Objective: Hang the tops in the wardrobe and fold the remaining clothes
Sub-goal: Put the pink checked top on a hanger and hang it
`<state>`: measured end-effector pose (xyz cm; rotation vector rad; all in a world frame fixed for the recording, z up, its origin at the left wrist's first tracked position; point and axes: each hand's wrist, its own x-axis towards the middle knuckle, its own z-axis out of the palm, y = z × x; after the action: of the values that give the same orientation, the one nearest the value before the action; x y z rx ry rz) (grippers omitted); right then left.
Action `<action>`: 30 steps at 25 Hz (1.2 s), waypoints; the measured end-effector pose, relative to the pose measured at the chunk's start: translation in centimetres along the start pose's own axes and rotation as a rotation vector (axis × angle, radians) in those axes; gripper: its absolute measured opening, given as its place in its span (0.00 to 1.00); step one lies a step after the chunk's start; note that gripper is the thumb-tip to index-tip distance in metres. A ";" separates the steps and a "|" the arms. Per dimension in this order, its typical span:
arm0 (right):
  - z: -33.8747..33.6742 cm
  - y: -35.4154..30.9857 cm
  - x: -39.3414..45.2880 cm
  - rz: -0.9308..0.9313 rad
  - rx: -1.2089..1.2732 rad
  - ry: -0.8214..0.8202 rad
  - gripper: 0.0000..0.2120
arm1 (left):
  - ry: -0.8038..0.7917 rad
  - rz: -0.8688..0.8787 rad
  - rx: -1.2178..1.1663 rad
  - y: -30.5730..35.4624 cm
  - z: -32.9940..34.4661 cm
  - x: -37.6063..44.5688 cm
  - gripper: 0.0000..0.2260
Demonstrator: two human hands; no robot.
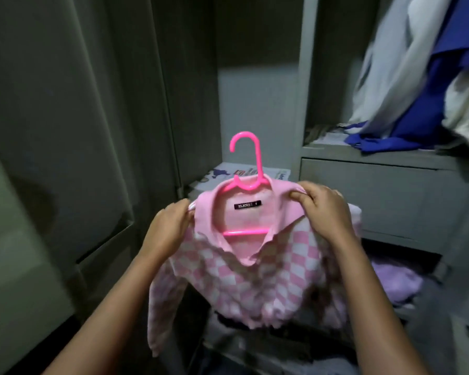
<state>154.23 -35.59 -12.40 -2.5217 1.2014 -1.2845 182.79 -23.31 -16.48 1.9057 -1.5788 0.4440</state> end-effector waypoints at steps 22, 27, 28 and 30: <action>-20.4 -7.0 5.6 0.487 -0.916 0.879 0.15 | 0.355 0.473 -0.535 17.0 -3.7 27.6 0.12; -24.5 -7.8 13.9 0.510 -0.951 0.959 0.15 | 0.344 0.473 -0.593 19.7 -4.4 32.5 0.15; -24.9 -7.7 15.9 0.517 -0.947 0.964 0.15 | 0.342 0.483 -0.599 20.4 -4.4 33.5 0.16; -25.5 -6.9 20.4 0.531 -0.930 0.969 0.13 | 0.367 0.511 -0.571 22.0 -4.1 35.7 0.18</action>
<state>147.42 -37.58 20.19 -1.5041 2.9489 -2.1639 170.26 -49.81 13.79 0.9324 -1.6946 0.4566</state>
